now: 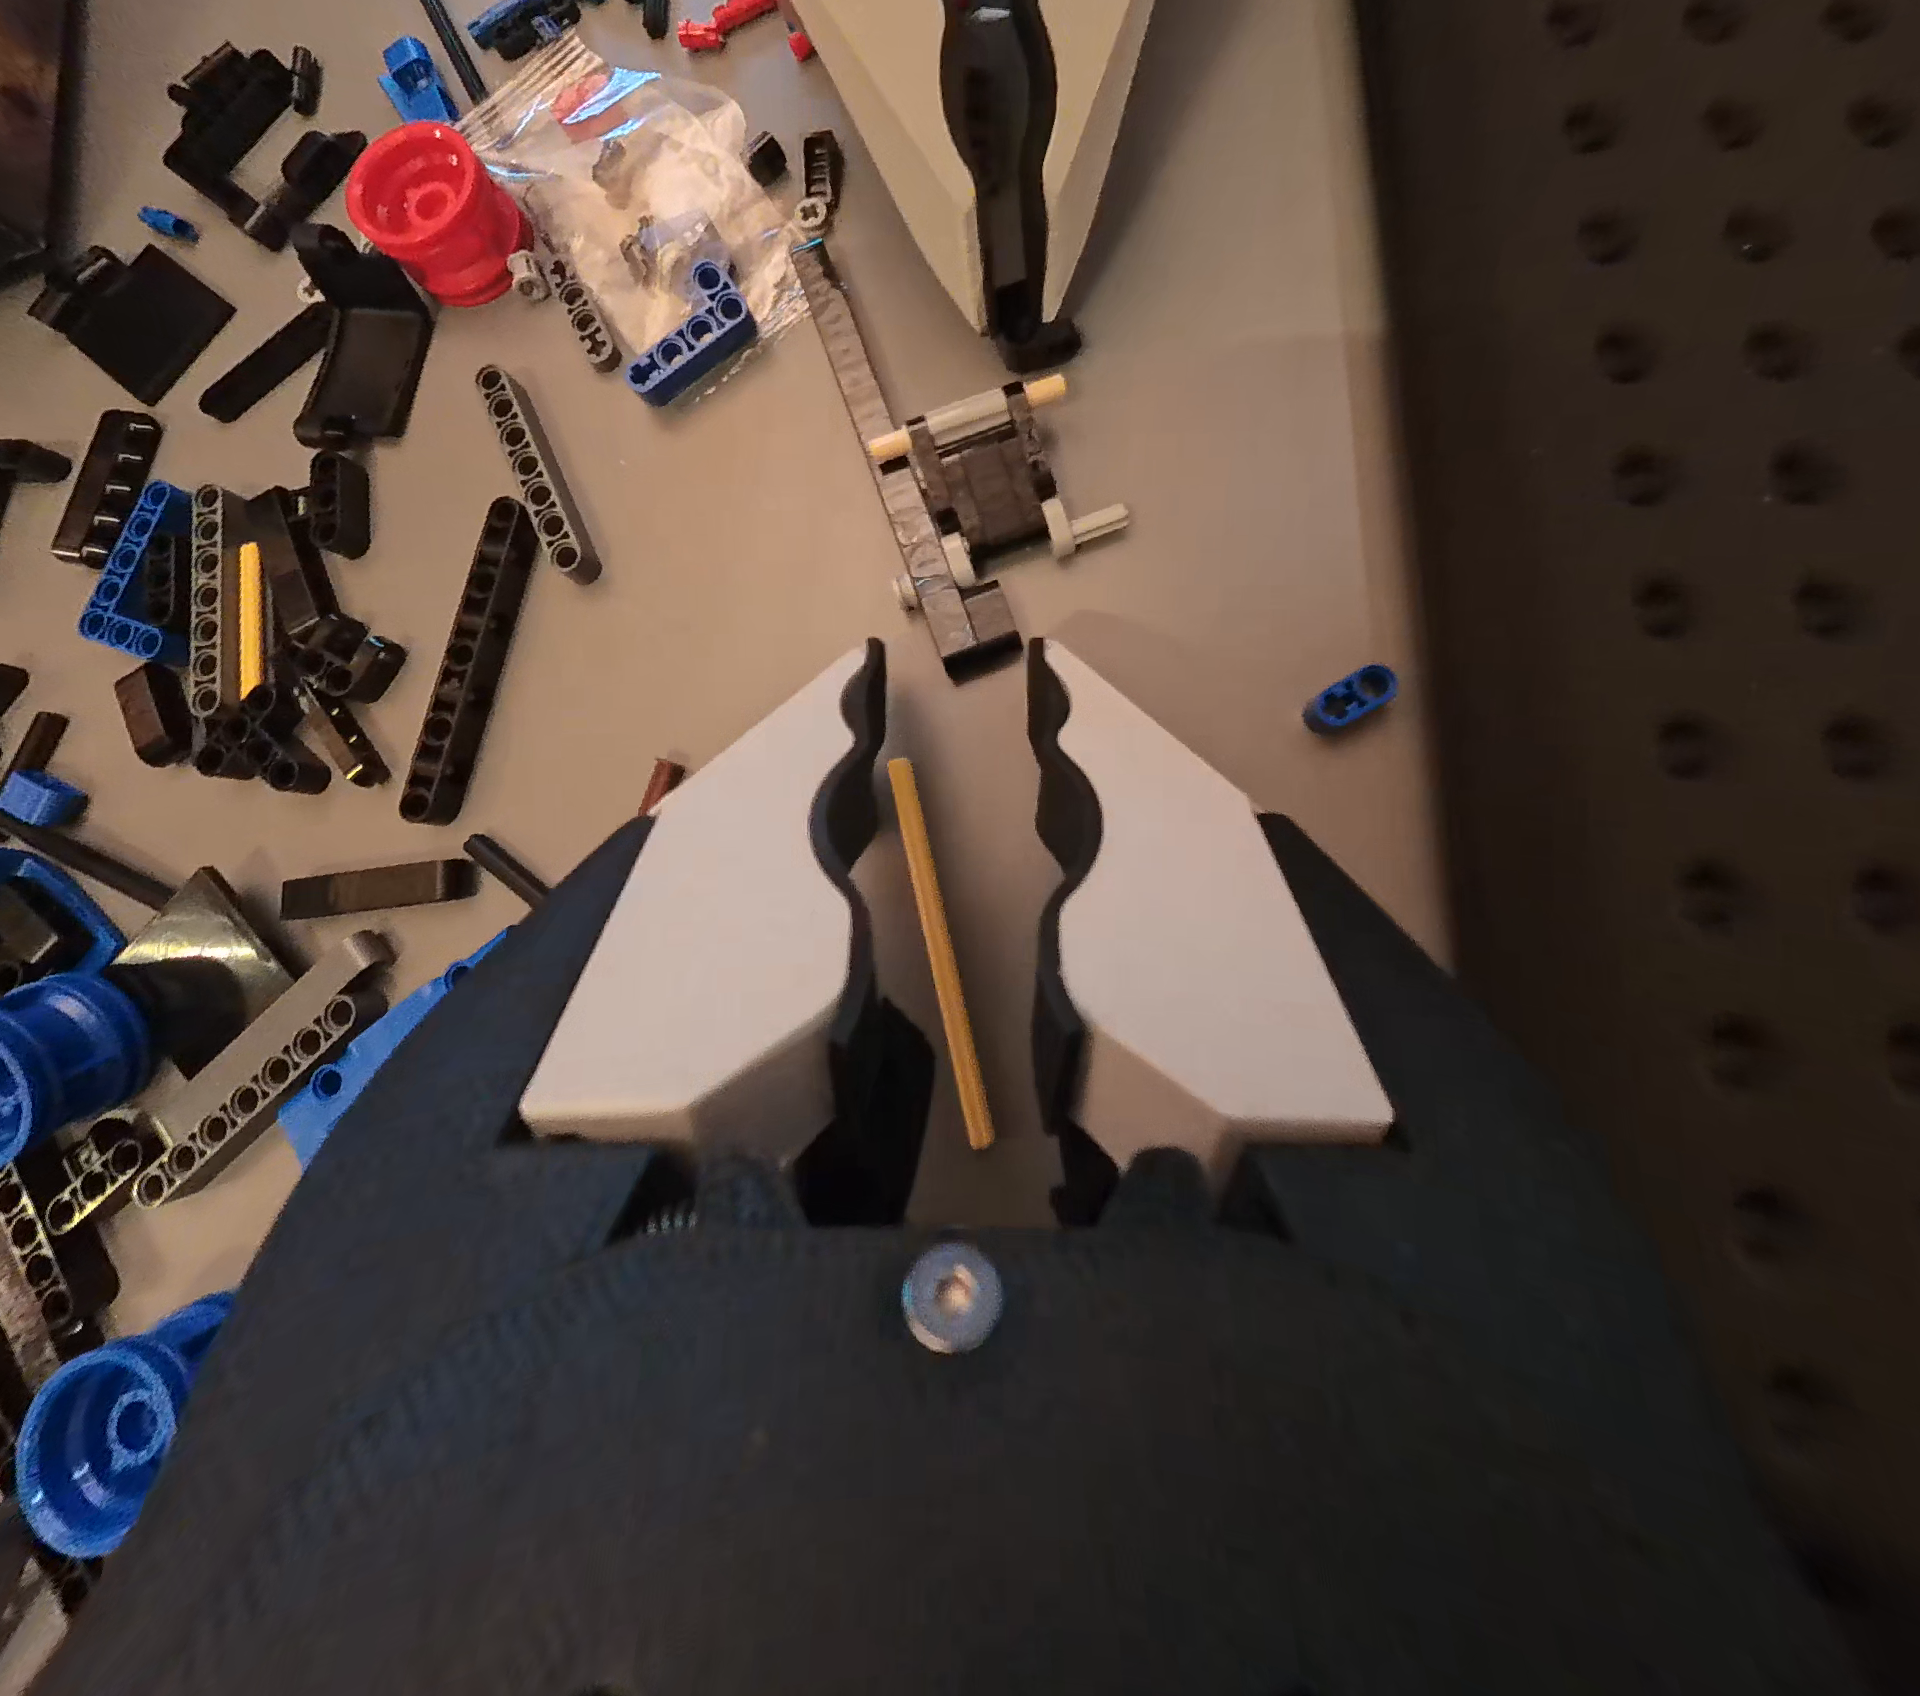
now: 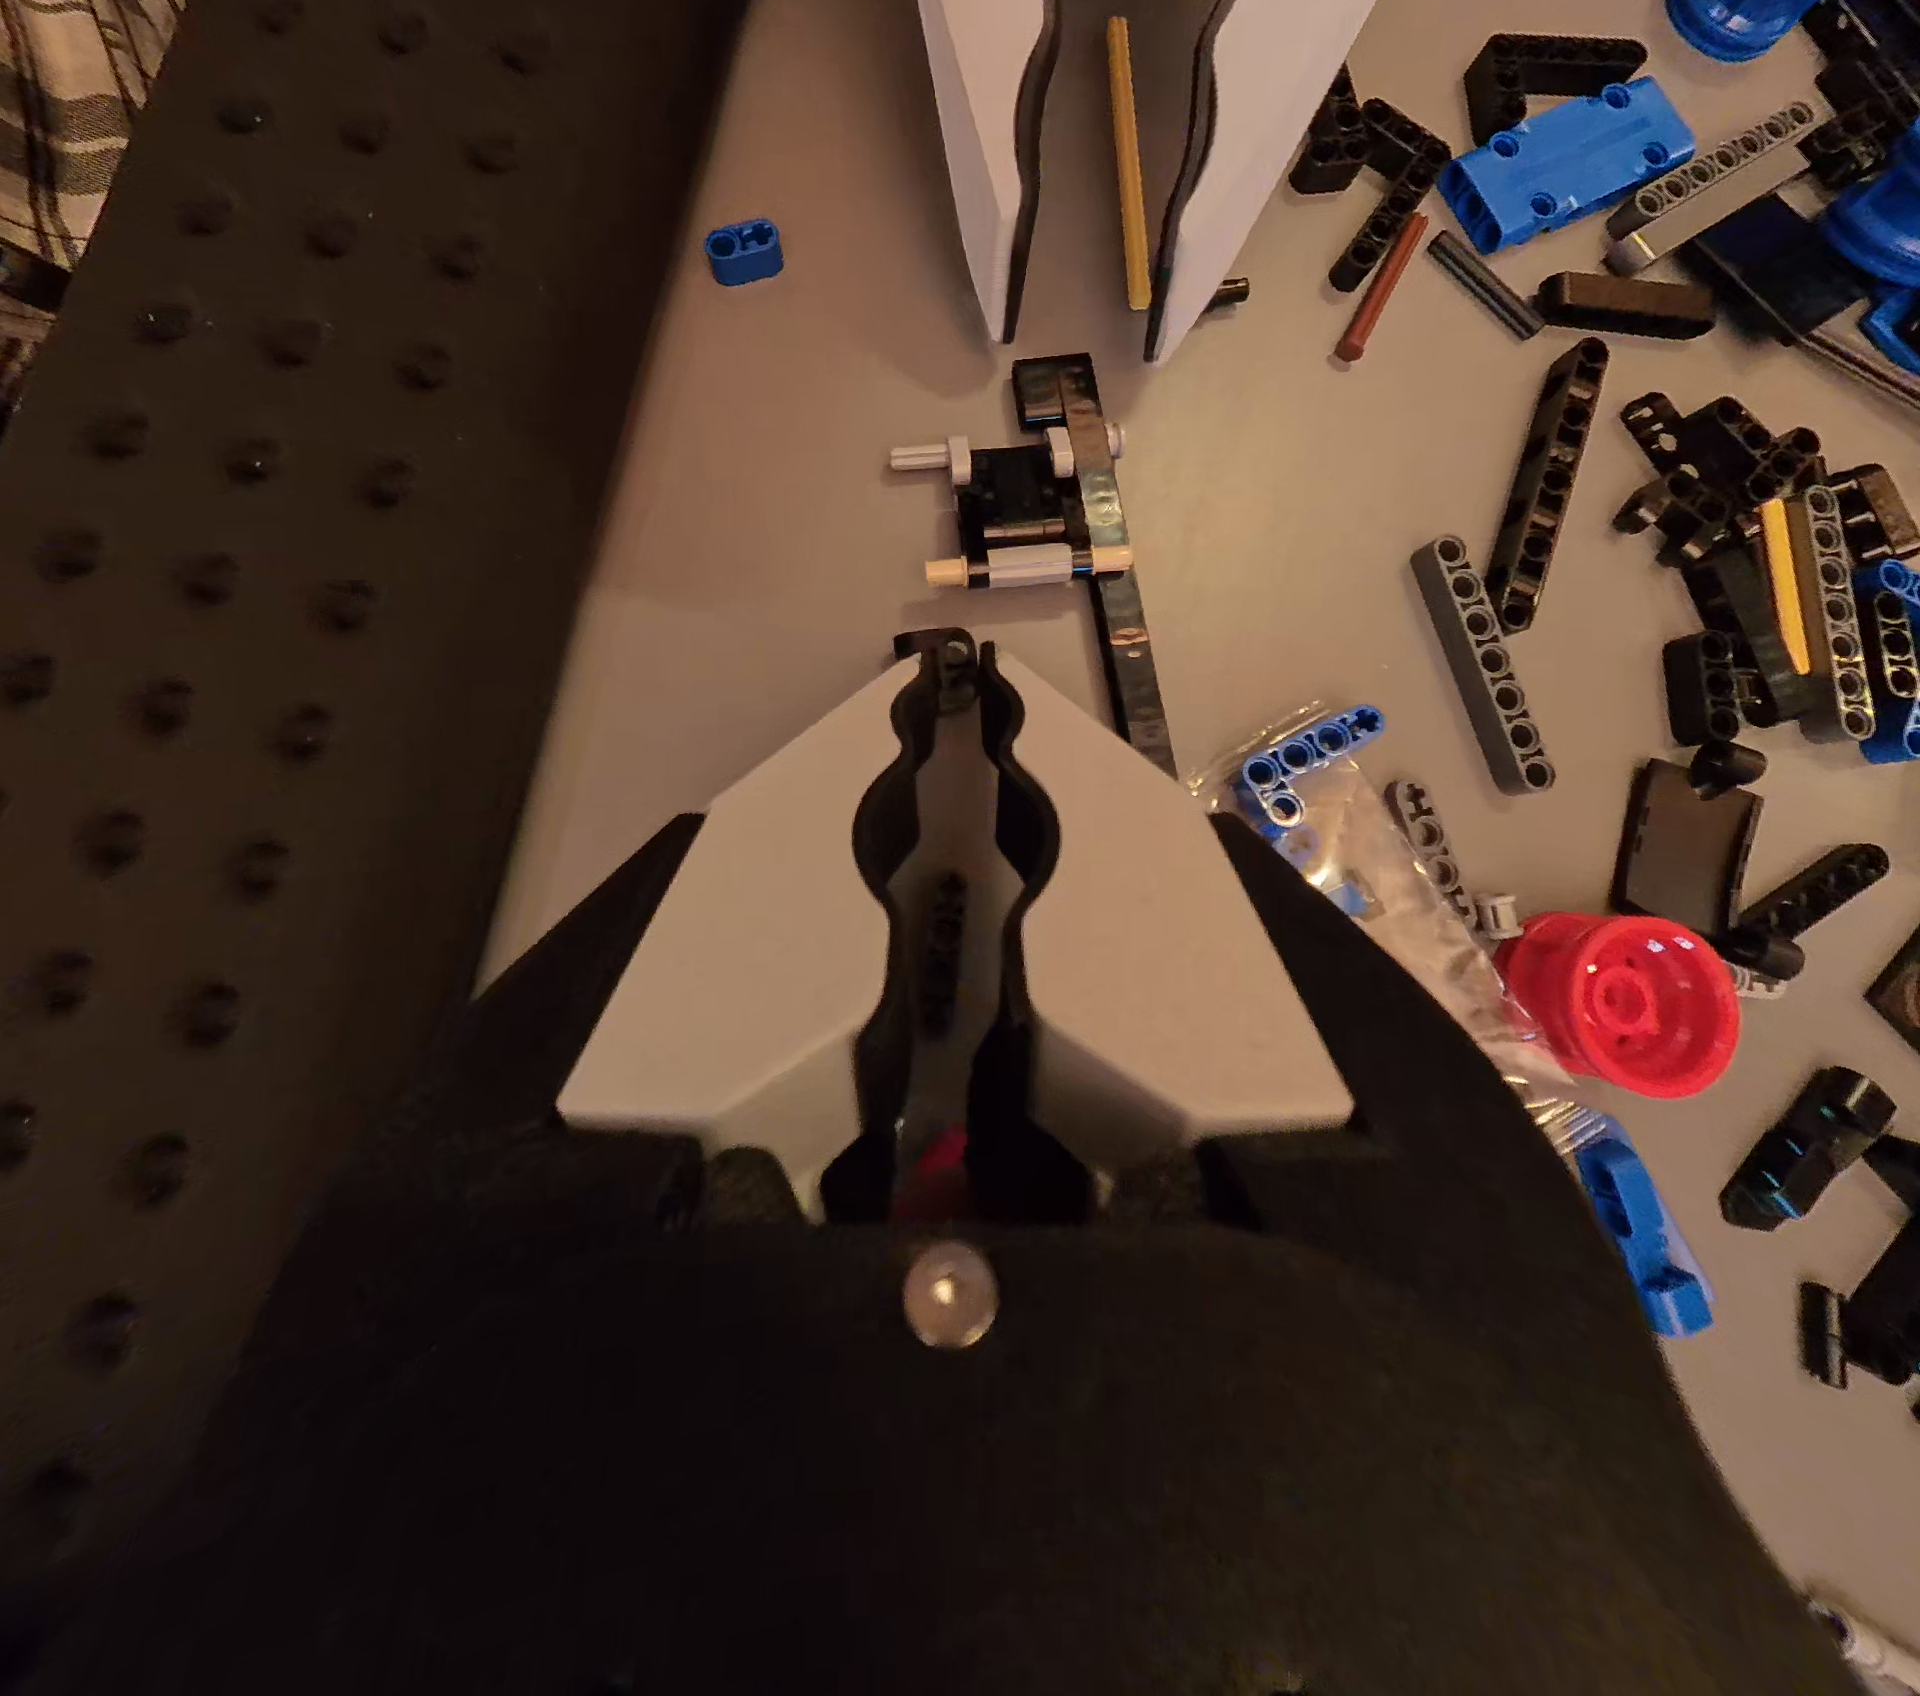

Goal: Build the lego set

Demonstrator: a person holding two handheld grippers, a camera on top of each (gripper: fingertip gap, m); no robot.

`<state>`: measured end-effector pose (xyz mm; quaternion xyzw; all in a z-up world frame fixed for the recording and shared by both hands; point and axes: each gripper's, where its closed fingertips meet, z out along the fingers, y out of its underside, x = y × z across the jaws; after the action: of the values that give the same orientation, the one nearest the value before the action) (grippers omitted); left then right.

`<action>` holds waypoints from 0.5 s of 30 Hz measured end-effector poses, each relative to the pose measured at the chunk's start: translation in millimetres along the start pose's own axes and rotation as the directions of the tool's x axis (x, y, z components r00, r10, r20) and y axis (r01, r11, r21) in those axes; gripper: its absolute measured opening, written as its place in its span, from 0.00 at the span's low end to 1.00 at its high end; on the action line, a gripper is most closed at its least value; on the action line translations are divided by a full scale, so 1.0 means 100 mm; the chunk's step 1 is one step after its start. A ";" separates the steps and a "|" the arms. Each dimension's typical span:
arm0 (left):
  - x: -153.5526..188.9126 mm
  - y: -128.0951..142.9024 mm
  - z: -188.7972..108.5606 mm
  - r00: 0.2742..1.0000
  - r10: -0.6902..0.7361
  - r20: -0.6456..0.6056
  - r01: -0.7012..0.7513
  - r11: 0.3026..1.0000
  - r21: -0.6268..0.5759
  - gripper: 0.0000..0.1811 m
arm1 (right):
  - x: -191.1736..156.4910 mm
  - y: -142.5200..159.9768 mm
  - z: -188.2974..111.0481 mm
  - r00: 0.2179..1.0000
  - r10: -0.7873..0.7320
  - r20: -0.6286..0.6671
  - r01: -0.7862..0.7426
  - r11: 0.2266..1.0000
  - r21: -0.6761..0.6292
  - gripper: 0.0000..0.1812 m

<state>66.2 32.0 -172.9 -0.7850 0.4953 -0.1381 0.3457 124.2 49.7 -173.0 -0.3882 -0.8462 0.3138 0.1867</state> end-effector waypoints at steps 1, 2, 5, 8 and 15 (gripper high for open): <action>0.00 0.00 0.00 1.000 -0.001 0.002 0.001 1.000 -0.001 0.14 | 0.00 0.00 0.00 1.000 -0.001 -0.002 0.001 1.000 0.001 0.04; -0.01 0.01 0.00 1.000 -0.001 0.005 0.001 1.000 -0.002 0.14 | 0.01 -0.01 0.00 1.000 -0.003 -0.005 0.003 1.000 0.002 0.04; -0.03 0.01 -0.02 1.000 -0.004 0.013 0.004 1.000 0.001 0.14 | 0.03 -0.01 -0.01 1.000 -0.003 -0.014 0.003 1.000 0.008 0.04; -0.05 0.01 -0.05 1.000 -0.011 0.020 0.011 1.000 0.008 0.14 | 0.03 -0.01 -0.02 1.000 -0.002 -0.016 0.002 1.000 0.009 0.04; -0.09 0.04 -0.07 0.999 -0.015 0.038 0.015 1.000 0.000 0.14 | 0.09 -0.07 -0.07 0.999 -0.009 -0.052 0.012 0.999 0.044 0.04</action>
<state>55.5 35.9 -169.2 -0.7913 0.4826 -0.1254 0.3538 118.9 55.7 -162.9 -0.3875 -0.8359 0.3212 0.2188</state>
